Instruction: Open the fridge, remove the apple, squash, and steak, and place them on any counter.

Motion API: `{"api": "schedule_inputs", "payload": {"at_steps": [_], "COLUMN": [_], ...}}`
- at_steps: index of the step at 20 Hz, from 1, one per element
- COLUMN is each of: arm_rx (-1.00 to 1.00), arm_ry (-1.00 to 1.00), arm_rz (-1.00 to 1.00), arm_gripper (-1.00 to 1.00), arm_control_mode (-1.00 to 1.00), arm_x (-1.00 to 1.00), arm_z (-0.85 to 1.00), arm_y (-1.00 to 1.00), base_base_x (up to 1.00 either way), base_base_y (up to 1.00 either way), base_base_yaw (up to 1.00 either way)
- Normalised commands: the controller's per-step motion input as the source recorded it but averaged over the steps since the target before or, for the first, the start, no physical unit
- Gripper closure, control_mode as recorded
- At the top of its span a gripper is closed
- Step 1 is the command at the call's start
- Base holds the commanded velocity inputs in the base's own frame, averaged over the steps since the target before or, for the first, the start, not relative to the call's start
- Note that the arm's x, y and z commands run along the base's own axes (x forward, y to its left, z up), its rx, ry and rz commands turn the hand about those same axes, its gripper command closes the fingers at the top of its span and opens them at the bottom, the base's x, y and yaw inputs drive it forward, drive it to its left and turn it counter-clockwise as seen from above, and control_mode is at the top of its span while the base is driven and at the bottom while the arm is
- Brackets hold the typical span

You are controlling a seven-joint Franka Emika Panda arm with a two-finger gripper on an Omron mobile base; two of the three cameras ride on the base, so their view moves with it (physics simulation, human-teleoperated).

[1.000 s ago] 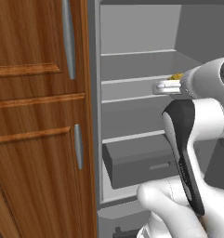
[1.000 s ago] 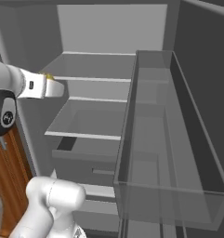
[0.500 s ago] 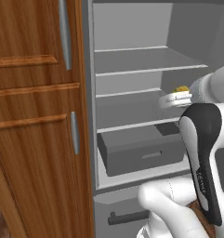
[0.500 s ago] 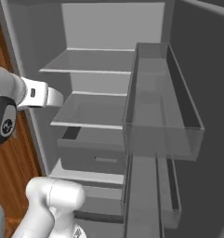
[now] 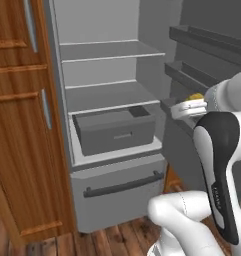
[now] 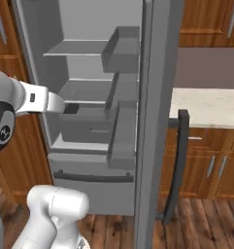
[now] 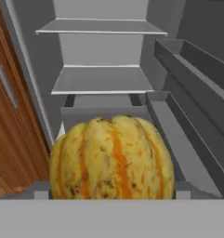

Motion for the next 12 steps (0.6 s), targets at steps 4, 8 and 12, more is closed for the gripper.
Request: {"api": "schedule_inputs", "payload": {"at_steps": [4,8,12], "arm_rx": [0.00,0.00,0.00], "arm_ry": [0.00,0.00,0.00], "arm_rz": [0.00,0.00,0.00], "arm_gripper": [1.00,1.00,1.00], "arm_control_mode": [1.00,1.00,1.00], "arm_x": [0.00,0.00,0.00], "arm_z": [0.00,0.00,0.00], "arm_y": [0.00,0.00,0.00], "base_base_x": [-1.00,-0.99,-0.47], "base_base_y": [-0.53,-0.41,-0.23], "base_base_yaw": [-0.19,-0.45,-0.77]}}
